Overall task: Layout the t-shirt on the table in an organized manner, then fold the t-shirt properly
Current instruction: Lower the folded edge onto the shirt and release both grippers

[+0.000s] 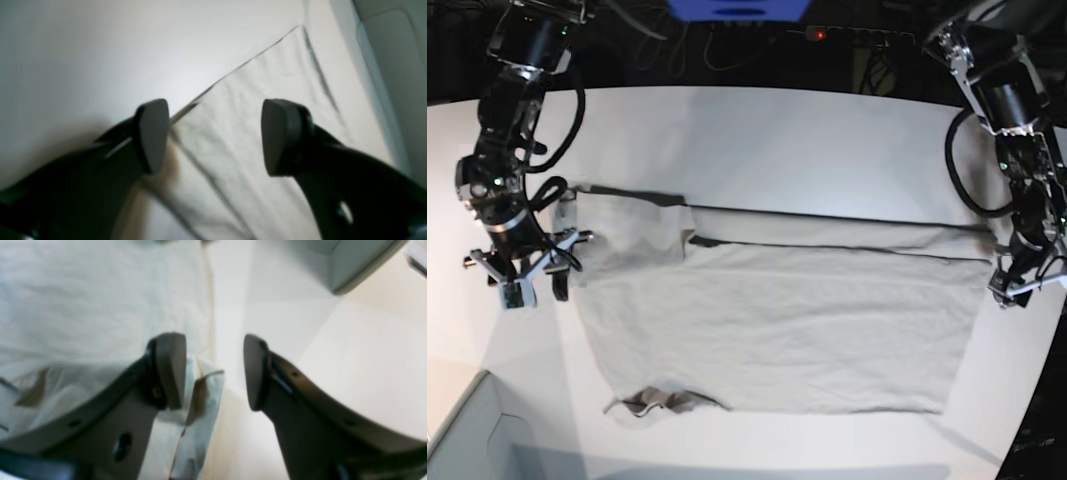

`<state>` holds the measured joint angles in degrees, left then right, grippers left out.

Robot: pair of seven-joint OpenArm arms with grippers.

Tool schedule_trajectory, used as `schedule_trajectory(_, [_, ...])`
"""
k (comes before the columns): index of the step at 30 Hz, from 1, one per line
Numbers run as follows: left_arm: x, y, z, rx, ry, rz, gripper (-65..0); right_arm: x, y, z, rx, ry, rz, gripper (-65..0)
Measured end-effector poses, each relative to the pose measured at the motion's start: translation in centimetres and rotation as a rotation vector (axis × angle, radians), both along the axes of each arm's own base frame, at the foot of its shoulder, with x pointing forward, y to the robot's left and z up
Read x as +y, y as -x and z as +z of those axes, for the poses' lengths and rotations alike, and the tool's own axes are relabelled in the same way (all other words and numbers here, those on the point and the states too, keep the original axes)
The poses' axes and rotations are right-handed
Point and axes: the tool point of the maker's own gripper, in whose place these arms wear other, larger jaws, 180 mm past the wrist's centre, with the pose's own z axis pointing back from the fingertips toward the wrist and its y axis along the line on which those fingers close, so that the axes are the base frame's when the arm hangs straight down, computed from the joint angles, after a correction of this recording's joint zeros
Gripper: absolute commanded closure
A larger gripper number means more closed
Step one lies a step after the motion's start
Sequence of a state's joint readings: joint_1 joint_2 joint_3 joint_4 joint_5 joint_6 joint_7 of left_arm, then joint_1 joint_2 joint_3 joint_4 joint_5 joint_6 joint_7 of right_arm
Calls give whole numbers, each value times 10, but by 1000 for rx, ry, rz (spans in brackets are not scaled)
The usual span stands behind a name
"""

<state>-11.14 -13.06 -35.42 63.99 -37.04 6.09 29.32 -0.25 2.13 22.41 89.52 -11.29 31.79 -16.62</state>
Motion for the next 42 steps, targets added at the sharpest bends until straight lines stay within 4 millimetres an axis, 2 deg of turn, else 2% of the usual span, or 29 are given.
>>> schedule_trajectory(4, [0, 29, -33, 98, 17, 10, -422, -1, 42, -27, 108, 26, -1, -287])
schedule_trajectory(8, [-8, 33, -58, 150, 71, 12, -422, -6, 64, -39, 142, 19, -21, -288])
schedule_trajectory(13, [-2, 32, -62, 139, 49, 46, -421, -37, 83, -45, 160, 6, -134, -288])
schedule_trajectory(16, [-2, 24, -63, 138, 68, 53, -411, -37, 90, -59, 200, -8, -141, -288])
schedule_trajectory(22, [-10, 22, -69, 156, 50, 21, -205, -26, 110, -77, 256, -41, -149, -288])
schedule_trajectory(25, [-23, 15, -70, 153, 15, -21, -116, -16, 108, -77, 246, -65, -144, -288])
schedule_trajectory(27, [-31, 11, -71, 148, 12, -34, -19, -13, 106, -75, 237, -71, -146, -288])
schedule_trajectory(28, [-32, 11, -71, 146, 13, -34, 0, -12, 106, -75, 235, -76, -147, -288])
schedule_trajectory(33, [-28, 15, -72, 158, 13, -35, 0, -12, 106, -76, 236, -80, -151, -290])
schedule_trajectory(39, [-28, 15, -72, 158, 14, -35, -1, -7, 104, -77, 233, -96, -156, -377])
schedule_trajectory(42, [-29, 15, -72, 158, 12, -36, -1, -6, 97, -78, 226, -108, -157, -394])
